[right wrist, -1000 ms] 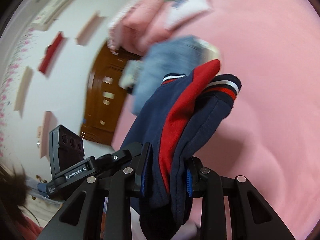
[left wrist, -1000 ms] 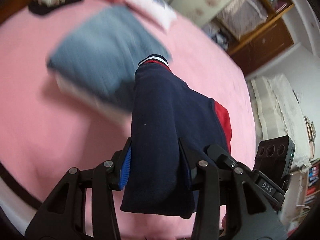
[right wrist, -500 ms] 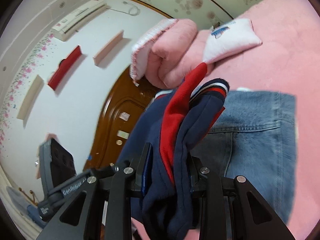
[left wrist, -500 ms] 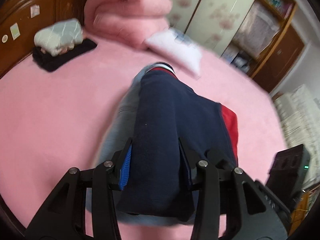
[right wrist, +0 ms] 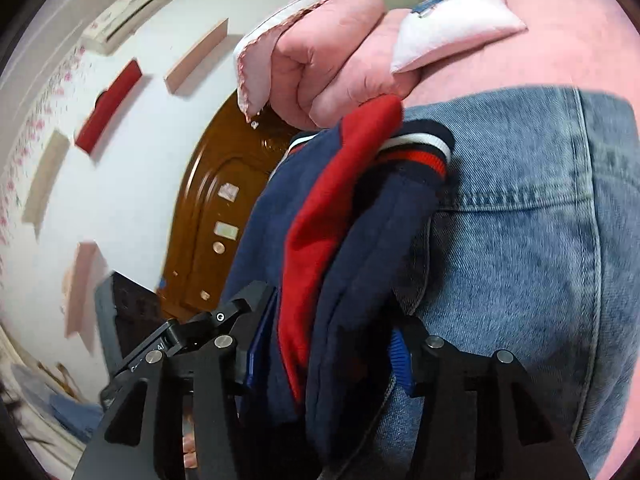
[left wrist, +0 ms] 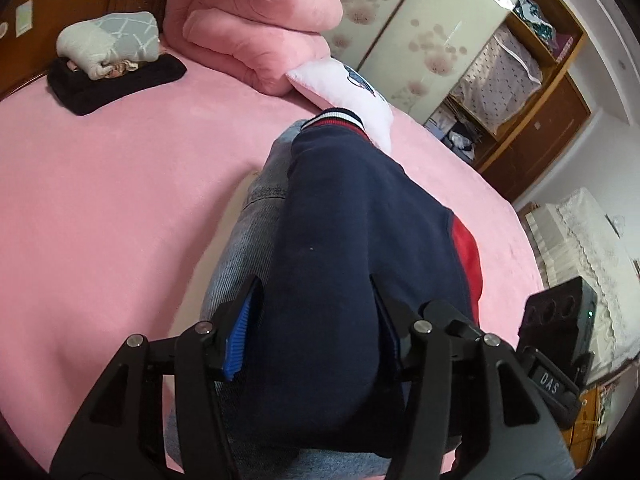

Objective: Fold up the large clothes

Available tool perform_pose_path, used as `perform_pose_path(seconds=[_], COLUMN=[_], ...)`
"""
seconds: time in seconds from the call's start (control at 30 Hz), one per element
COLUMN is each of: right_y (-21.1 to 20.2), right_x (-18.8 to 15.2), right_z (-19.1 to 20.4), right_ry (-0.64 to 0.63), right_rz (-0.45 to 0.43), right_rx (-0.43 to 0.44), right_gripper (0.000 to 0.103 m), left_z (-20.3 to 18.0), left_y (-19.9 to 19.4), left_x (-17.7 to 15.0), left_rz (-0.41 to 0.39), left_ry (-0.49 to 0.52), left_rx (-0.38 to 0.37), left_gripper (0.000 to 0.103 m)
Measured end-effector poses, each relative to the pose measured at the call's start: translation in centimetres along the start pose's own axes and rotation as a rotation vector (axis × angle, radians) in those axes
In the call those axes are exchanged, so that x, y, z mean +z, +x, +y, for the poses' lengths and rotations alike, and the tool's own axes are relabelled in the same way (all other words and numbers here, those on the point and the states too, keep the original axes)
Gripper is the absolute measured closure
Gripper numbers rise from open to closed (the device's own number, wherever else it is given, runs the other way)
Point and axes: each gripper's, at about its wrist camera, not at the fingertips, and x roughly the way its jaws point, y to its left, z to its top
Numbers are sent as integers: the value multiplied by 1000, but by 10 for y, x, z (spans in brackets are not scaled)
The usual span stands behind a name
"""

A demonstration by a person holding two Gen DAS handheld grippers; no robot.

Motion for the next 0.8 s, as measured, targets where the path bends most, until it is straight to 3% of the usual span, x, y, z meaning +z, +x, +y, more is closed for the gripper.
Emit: perform_pose_path(seconds=[0.1, 0.17, 0.27, 0.37, 0.6, 0.7, 0.8], right_y=[-1, -11, -23, -50, -146, -196, -237], right_x=[4, 5, -1, -17, -96, -142, -174], right_z=[6, 6, 11, 10, -6, -28, -41], right_ry=[22, 55, 89, 145, 250, 273, 261], right_rz=[5, 24, 27, 29, -2, 40, 82], right_rx=[-59, -138, -192, -266, -396, -463, -541], right_gripper=[42, 22, 18, 15, 14, 14, 14], left_z=[-8, -19, -38, -52, -69, -84, -104], left_y=[-9, -22, -46, -67, -109, -128, -149], left_x=[-10, -22, -51, -80, -151, -180, -211], left_rz=[-25, -52, -117, -165, -104, -72, -72], left_ry=[-37, -65, -81, -82, -119, -137, -99], left_rx=[20, 79, 203, 274, 315, 304, 343], left_gripper=[51, 47, 39, 37, 37, 37, 37])
